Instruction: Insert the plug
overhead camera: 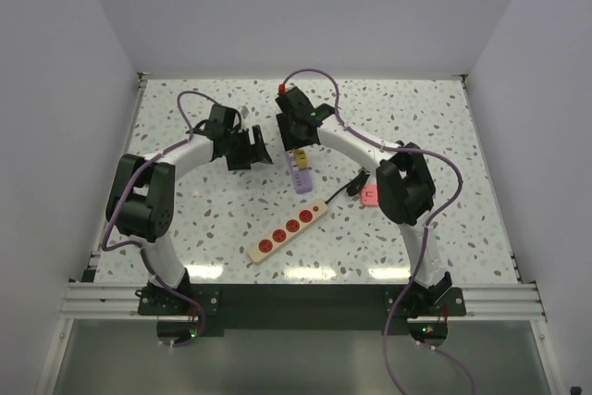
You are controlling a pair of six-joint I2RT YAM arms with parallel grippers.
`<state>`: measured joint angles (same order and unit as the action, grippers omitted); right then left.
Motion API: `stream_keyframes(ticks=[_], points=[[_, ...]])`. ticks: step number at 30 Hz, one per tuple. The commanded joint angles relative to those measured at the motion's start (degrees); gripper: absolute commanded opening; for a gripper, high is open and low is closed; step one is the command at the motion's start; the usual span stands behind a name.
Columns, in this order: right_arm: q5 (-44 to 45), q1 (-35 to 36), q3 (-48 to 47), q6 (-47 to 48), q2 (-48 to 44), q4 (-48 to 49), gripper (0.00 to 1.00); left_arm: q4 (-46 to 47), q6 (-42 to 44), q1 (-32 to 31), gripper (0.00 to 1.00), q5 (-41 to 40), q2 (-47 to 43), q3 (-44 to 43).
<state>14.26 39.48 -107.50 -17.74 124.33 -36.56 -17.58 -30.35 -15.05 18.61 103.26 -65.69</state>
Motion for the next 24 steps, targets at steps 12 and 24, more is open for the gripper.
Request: stream_keyframes(ticks=[12, 24], points=[[0.8, -0.1, -1.7, 1.2, 3.5, -0.9, 0.29, 0.2, 1.3, 0.5, 0.78, 0.2, -1.8, 0.6], [1.3, -2.5, 3.9, -2.1, 1.2, -0.5, 0.23, 0.4, 1.2, 0.5, 0.77, 0.7, -1.3, 0.4]])
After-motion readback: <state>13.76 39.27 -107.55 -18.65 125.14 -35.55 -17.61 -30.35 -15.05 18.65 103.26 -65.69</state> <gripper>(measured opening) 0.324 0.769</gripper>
